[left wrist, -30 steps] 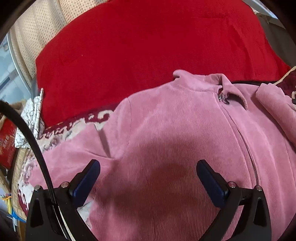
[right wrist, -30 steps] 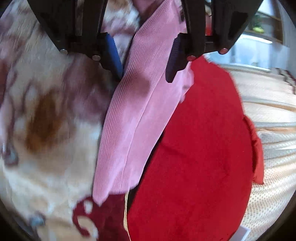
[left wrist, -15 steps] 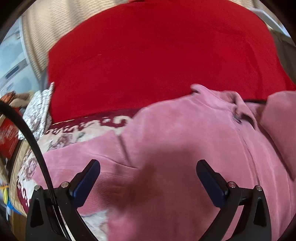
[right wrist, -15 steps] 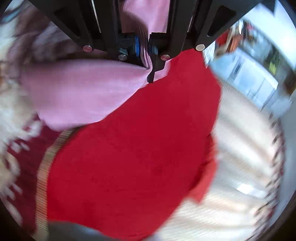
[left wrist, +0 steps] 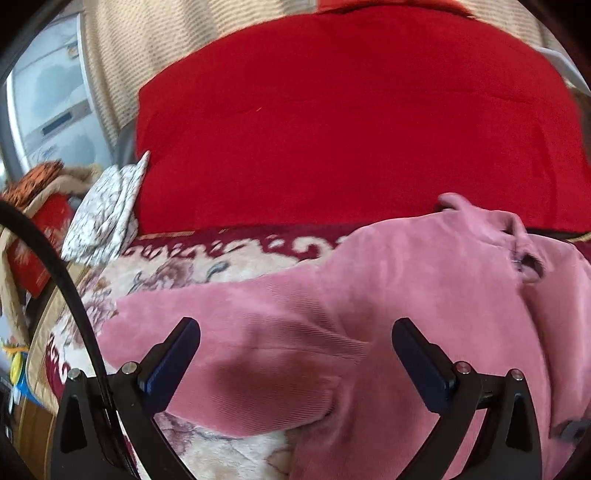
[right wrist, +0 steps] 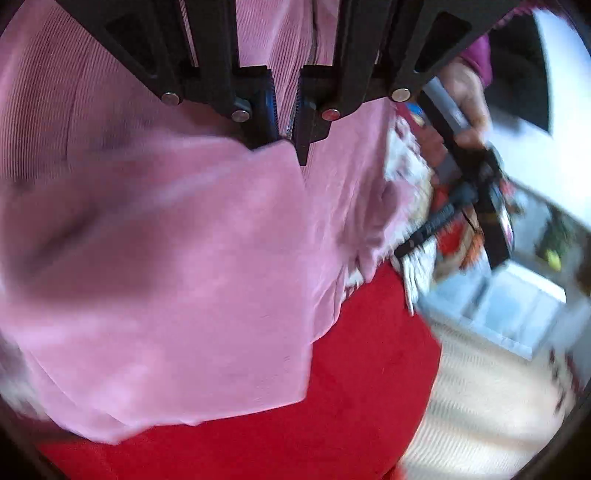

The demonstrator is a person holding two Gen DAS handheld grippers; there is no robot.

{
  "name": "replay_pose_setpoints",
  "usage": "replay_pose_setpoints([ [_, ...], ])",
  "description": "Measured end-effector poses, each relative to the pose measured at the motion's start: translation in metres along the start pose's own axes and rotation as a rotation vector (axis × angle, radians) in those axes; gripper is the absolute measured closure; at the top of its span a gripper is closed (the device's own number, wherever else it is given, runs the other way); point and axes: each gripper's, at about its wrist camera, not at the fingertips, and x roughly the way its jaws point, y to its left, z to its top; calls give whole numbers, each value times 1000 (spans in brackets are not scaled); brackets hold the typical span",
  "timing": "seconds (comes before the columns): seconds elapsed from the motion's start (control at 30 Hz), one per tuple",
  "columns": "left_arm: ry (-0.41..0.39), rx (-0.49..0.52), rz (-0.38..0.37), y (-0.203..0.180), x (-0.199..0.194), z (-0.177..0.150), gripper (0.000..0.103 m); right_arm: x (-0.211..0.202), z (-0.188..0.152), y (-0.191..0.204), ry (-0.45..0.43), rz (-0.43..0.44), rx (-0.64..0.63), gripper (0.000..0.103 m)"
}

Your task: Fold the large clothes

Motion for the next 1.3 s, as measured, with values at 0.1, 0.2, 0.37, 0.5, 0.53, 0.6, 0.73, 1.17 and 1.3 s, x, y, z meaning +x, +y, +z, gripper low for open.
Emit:
replay_pose_setpoints([
  [0.1,-24,21,-86,-15,-12,0,0,-30,0,-17,-64,75,100,45],
  [0.2,-34,52,-147,-32,-21,-1,0,-54,5,-20,-226,151,165,10],
  [0.37,-26,134,-181,-69,-25,-6,0,-78,21,-51,-393,144,290,11],
  [0.5,-29,200,-166,-89,-28,-14,0,-60,41,-76,-408,130,405,12],
  [0.53,-30,208,-160,-90,-28,-16,0,-50,43,-78,-409,119,420,12],
  [0.6,-34,213,-154,-88,-27,-17,0,-36,50,-77,-413,99,425,12],
  [0.73,-32,206,-151,-80,-29,-21,0,-43,58,-66,-468,166,358,12],
  [1.17,-53,151,-217,-58,-55,-38,0,-2,75,25,-388,383,67,12],
  [1.3,-130,230,-272,-92,-76,-31,0,-22,63,-16,-496,252,289,18],
])
